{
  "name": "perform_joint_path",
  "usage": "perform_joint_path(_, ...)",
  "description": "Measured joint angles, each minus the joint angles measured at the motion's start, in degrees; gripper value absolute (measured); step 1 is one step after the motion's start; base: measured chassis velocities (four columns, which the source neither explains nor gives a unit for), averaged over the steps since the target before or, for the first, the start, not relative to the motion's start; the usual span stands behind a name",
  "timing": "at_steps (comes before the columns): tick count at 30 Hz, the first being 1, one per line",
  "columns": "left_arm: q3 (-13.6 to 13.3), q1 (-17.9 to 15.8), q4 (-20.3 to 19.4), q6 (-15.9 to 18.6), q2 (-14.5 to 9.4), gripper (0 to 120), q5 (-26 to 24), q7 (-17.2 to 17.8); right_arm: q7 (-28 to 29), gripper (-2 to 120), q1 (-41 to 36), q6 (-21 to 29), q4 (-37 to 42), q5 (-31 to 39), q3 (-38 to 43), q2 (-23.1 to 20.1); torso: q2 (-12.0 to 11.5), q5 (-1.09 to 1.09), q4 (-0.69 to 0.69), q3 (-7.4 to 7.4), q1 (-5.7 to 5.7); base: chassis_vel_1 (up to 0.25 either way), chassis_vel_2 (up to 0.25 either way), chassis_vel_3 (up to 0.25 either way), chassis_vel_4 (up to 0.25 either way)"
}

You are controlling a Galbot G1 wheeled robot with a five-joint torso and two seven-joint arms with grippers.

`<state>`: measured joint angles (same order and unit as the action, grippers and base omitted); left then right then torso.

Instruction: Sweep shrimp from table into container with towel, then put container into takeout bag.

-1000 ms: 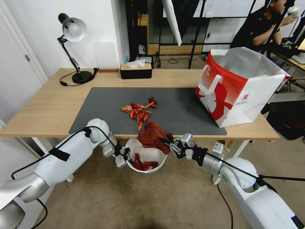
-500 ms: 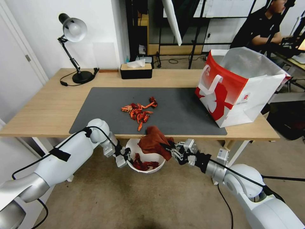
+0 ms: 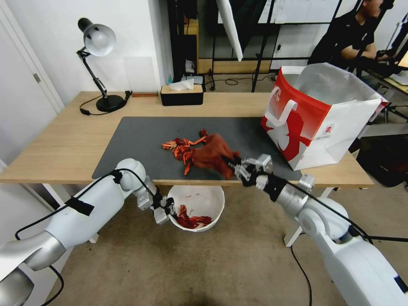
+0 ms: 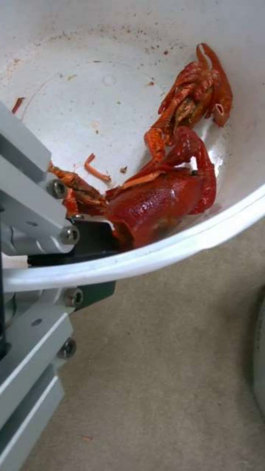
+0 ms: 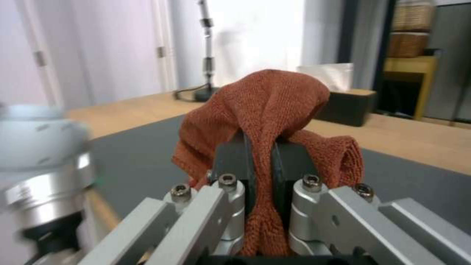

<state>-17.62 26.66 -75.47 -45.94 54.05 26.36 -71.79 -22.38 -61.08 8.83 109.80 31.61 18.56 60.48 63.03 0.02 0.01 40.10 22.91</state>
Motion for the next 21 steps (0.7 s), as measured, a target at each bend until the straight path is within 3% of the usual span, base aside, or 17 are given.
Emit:
perform_joint_path(9, -0.49, -0.89, 1.91, -0.45, 1.53, 0, 1.45, -0.7, 5.56, 4, 7.14, -0.12, -7.36, 1.51, -3.57, 2.15, 0.03, 0.04, 0.04, -0.02, -0.03, 0.0, 0.0, 0.0, 0.0)
perform_joint_path(14, -1.11, -1.91, 3.01, -0.51, 1.89, 0, 1.82, -1.0, 7.0, 4, 9.79, -0.15, -10.22, 2.2, -4.57, 3.17, 0.02, 0.02, -0.02, -0.01, -0.02, 0.0, 0.0, 0.0, 0.0)
perform_joint_path(21, -2.8, -3.32, 3.56, -0.55, 2.2, 0, 1.82, -1.83, 7.98, 4, 12.98, -0.08, -13.49, 2.05, -5.91, 3.77, 0.0, 0.01, 0.02, 0.01, -0.01, 0.0, 0.0, 0.0, 0.0)
